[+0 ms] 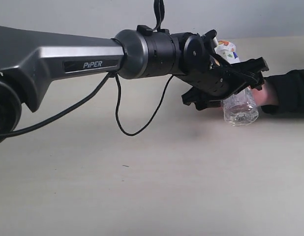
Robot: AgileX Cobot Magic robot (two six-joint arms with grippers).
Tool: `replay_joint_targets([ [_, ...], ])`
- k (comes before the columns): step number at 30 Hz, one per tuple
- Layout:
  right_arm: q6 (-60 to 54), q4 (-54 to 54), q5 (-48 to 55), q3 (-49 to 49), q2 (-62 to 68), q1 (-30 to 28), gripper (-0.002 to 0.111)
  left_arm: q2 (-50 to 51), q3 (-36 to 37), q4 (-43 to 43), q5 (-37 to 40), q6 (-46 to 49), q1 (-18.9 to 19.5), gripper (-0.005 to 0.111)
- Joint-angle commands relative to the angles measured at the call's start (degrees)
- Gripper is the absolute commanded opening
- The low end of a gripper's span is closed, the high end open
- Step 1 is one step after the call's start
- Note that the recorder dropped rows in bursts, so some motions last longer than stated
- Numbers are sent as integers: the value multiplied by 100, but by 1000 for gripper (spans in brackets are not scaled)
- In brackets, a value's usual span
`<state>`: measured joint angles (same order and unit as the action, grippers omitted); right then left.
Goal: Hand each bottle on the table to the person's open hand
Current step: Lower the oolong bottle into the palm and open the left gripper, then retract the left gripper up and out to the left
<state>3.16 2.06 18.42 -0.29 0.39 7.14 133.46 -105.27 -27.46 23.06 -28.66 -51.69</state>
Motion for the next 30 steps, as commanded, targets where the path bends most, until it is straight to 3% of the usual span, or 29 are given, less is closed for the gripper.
replay_joint_targets([
  [1, -4, 3, -46, 29, -39, -14, 0, -248, -1, 67, 382, 647, 54, 86],
  [9, -4, 3, -46, 29, -39, -14, 0, -619, -1, 186, 1045, 1253, 144, 86],
  [16, -4, 3, -46, 29, -39, -14, 0, -1183, -1, 323, 1783, 2219, 513, 83],
  [18, -4, 3, -46, 29, -39, -14, 0, -1348, -1, 333, 1926, 2563, 608, 65],
  [22, -4, 3, -46, 29, -39, -14, 0, -1601, -1, 723, 2122, 2757, 714, 7],
  [23, -4, 3, -46, 29, -39, -14, 0, -1663, -1, 796, 2122, 2866, 768, 1],
  [30, -4, 3, -46, 29, -39, -14, 0, -1956, 197, 773, 2060, 3477, 968, 0],
])
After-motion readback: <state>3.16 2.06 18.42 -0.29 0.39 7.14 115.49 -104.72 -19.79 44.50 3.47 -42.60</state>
